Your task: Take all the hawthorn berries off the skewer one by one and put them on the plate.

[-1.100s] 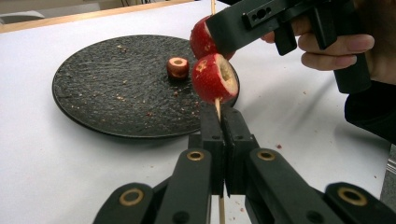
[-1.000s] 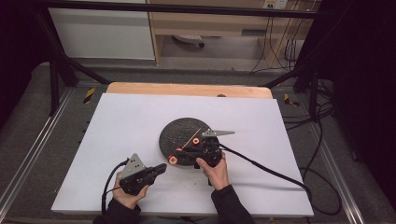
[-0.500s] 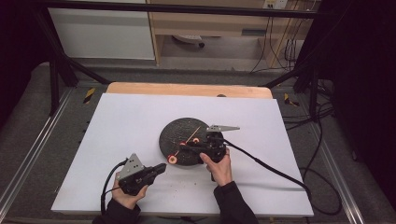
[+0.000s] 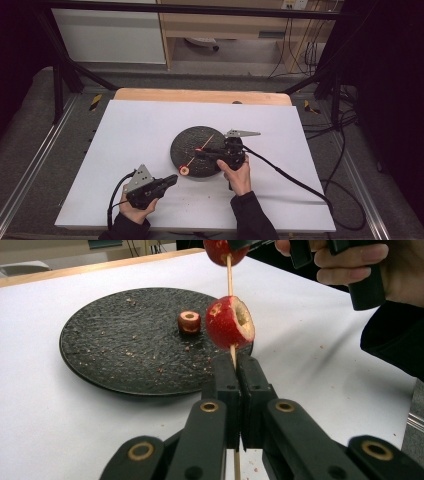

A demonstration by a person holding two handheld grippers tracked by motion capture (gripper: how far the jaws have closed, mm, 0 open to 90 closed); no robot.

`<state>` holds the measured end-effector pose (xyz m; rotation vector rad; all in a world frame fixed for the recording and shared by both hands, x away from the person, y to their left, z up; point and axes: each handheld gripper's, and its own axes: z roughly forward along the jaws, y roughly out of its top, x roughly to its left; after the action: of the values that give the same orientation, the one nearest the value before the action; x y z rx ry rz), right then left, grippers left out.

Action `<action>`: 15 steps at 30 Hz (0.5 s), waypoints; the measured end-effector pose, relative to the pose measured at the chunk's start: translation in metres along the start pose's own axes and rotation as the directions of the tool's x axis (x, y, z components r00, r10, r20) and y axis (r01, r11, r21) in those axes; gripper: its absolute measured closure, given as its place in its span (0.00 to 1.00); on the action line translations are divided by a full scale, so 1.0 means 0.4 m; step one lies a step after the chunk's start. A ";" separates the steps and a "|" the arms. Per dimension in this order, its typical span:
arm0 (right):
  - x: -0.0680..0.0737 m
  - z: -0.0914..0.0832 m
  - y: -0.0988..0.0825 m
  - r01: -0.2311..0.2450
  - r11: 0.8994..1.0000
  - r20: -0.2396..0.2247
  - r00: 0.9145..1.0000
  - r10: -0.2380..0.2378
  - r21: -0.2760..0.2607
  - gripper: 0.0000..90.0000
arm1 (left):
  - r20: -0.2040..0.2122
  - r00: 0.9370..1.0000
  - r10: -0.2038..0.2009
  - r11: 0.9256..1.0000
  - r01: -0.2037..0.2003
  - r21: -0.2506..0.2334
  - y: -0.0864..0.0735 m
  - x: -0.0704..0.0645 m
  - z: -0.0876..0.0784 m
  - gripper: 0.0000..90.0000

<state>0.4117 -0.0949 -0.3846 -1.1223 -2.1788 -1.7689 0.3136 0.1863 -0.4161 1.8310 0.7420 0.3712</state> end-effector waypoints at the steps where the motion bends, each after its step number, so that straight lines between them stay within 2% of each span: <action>1: 0.000 -0.002 0.003 -0.001 1.000 0.001 1.000 0.001 -0.004 0.72 | 0.001 1.000 0.000 1.000 0.000 0.000 0.000 0.000 0.000 0.98; 15: -0.013 -0.044 0.036 0.001 0.999 0.029 1.000 0.001 -0.050 0.72 | 0.011 1.000 0.006 1.000 -0.006 -0.011 0.001 -0.002 -0.004 0.98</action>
<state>0.4180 -0.1123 -0.3703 -1.1659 -2.1623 -1.8281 0.3121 0.1868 -0.4152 1.8236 0.7255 0.3676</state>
